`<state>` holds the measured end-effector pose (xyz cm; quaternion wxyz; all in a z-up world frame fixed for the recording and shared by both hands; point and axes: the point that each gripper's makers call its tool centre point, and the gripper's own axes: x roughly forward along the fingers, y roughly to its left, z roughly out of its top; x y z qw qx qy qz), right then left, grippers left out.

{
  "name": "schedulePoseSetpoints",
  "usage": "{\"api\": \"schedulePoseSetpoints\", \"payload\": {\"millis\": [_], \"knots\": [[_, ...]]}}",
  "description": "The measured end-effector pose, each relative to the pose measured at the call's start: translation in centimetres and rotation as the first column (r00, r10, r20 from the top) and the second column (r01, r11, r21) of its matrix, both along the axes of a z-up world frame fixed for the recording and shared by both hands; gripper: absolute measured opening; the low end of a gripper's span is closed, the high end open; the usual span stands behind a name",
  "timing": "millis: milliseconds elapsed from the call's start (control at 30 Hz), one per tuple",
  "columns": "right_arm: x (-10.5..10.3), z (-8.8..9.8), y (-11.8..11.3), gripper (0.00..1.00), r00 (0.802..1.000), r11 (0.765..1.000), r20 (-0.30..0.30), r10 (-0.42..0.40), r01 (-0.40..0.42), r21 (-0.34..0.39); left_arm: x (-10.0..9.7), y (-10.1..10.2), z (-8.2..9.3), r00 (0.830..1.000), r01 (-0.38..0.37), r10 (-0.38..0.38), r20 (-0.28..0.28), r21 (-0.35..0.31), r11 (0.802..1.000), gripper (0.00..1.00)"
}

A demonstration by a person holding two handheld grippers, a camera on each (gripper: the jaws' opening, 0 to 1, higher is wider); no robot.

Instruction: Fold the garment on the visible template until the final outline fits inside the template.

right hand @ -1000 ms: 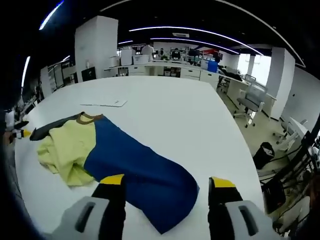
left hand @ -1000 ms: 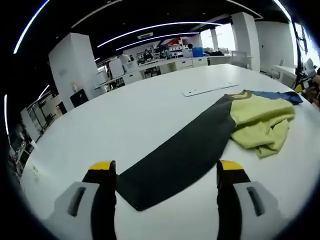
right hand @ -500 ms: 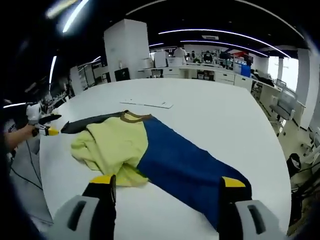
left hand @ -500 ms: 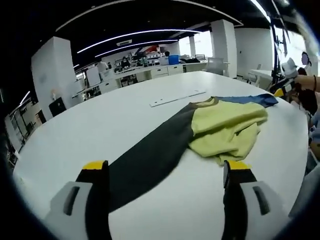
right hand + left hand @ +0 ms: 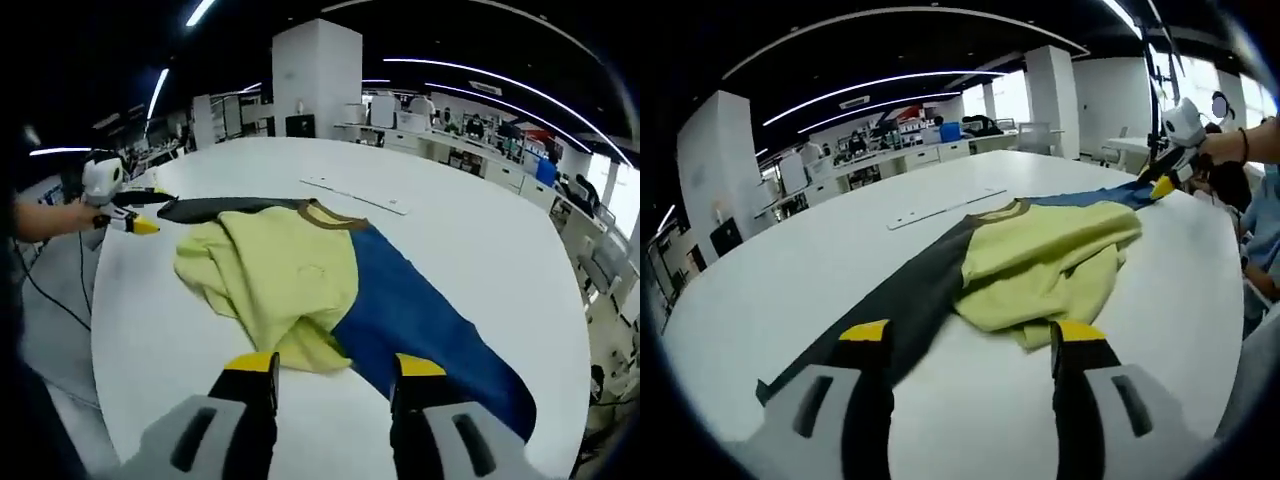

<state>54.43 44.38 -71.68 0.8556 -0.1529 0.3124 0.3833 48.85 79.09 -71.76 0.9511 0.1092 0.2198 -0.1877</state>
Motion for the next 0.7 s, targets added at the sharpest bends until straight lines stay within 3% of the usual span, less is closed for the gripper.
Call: {"api": "schedulePoseSetpoints", "payload": {"millis": [233,600,700], "knots": [[0.3,-1.6,0.9,0.26,0.998,0.997,-0.027,0.065,-0.066,-0.040,-0.4,-2.4,-2.1,0.995,0.088,-0.087,-0.055,0.015,0.996,0.41],[0.8,-3.9,0.7,0.20,0.990,0.988,-0.078,0.115,-0.122,-0.091,-0.1,-4.0,-4.1,0.976,0.176,-0.170,-0.132,0.035,0.984,0.24],[0.9,-4.2,0.6,0.19,0.987,0.983,-0.085,0.140,-0.148,-0.106,0.0,-4.4,-4.4,0.972,0.192,-0.186,-0.146,0.031,0.981,0.12]]}}
